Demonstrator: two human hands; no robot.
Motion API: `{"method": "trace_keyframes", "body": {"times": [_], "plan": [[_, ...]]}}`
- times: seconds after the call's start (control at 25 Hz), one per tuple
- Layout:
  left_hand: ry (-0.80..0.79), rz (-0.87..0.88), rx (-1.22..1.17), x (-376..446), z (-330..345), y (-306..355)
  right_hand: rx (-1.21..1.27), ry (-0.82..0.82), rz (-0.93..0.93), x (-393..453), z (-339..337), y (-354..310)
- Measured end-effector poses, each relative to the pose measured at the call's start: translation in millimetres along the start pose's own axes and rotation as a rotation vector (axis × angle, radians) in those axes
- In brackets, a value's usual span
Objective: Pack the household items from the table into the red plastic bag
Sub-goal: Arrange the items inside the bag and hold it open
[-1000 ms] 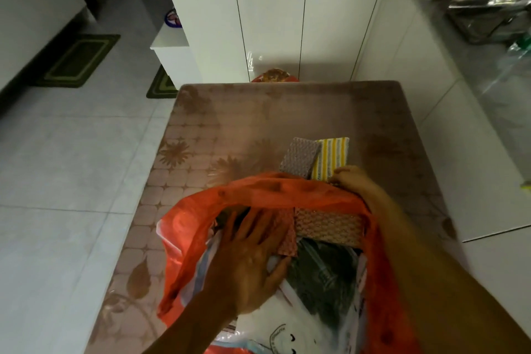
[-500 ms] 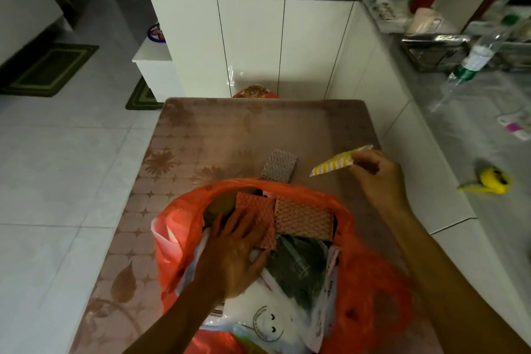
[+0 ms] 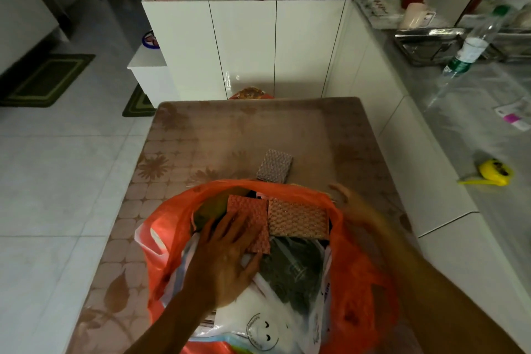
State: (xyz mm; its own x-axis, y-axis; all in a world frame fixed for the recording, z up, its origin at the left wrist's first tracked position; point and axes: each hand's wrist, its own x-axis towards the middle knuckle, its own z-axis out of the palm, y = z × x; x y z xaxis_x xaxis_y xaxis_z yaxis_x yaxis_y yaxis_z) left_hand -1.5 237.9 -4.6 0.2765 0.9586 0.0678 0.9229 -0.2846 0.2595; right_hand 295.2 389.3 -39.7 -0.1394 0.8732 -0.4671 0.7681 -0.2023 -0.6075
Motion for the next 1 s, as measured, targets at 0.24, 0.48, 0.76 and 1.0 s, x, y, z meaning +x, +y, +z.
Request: {"method": "trace_keyframes", "body": {"times": [0.24, 0.48, 0.76, 1.0], "plan": [[-0.033, -0.013, 0.031, 1, 0, -1, 0.303, 0.056, 0.044, 14, 5, -6], [-0.013, -0.022, 0.023, 3, 1, 4, 0.144, 0.092, 0.137, 61, 9, -2], [0.009, -0.009, 0.021, 3, -1, -1, 0.427, 0.236, 0.124, 65, 24, 1], [-0.013, -0.057, -0.012, 0, 2, -2, 1.093, 0.144, -0.102, -78, -18, -82]]}}
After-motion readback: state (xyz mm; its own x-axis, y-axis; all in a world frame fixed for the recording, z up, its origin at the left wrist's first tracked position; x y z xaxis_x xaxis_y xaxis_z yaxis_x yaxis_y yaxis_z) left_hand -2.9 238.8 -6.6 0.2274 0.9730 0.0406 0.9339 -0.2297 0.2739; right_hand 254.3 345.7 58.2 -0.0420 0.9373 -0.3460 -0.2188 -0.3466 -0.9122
